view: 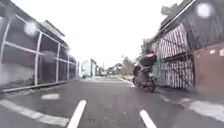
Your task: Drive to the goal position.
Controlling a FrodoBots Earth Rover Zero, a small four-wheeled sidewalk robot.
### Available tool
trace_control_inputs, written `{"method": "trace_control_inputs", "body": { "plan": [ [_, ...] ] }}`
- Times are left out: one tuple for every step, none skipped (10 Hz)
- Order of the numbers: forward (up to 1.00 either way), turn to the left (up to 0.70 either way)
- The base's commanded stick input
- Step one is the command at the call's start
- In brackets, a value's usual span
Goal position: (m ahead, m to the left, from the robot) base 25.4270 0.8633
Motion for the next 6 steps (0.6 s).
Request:
{"method": "trace_control_inputs", "body": {
  "plan": [
    [1.00,0.00],
    [1.00,0.00],
    [1.00,0.00],
    [1.00,-0.13],
    [1.00,-0.39],
    [1.00,-0.37]
  ]
}}
